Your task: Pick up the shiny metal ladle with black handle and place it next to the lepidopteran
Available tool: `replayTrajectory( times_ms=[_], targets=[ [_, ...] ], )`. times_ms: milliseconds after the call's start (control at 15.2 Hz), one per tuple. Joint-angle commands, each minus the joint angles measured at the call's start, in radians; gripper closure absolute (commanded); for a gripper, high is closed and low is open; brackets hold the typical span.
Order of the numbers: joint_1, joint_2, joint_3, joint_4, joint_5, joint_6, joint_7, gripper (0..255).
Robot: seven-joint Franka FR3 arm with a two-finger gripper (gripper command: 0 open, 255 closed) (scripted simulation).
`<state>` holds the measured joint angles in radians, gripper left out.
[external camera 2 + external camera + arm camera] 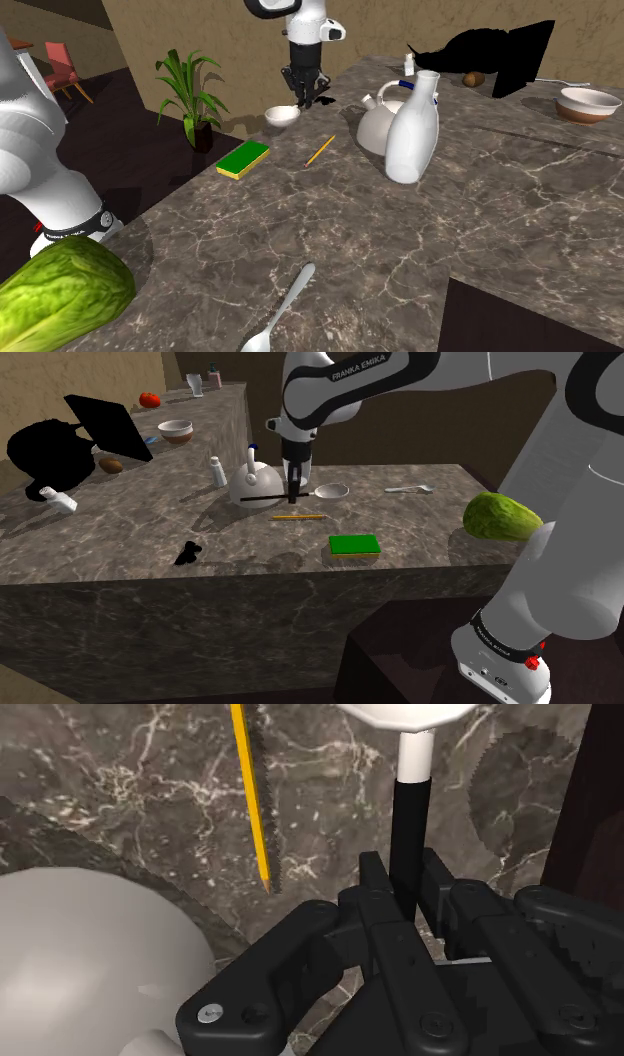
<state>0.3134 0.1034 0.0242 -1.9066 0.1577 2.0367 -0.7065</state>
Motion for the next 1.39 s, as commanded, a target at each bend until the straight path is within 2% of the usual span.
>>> replayTrajectory(
  times_ms=[0,792,1320],
  targets=[
    [0.023,0.026,0.018,0.028,-0.004,0.004,0.045,255],
    [0.177,0.209,0.106,0.273,-0.059,-0.026,0.307,255],
    [0.178,0.238,0.106,0.206,-0.058,0.07,0.297,255]
  ],
)
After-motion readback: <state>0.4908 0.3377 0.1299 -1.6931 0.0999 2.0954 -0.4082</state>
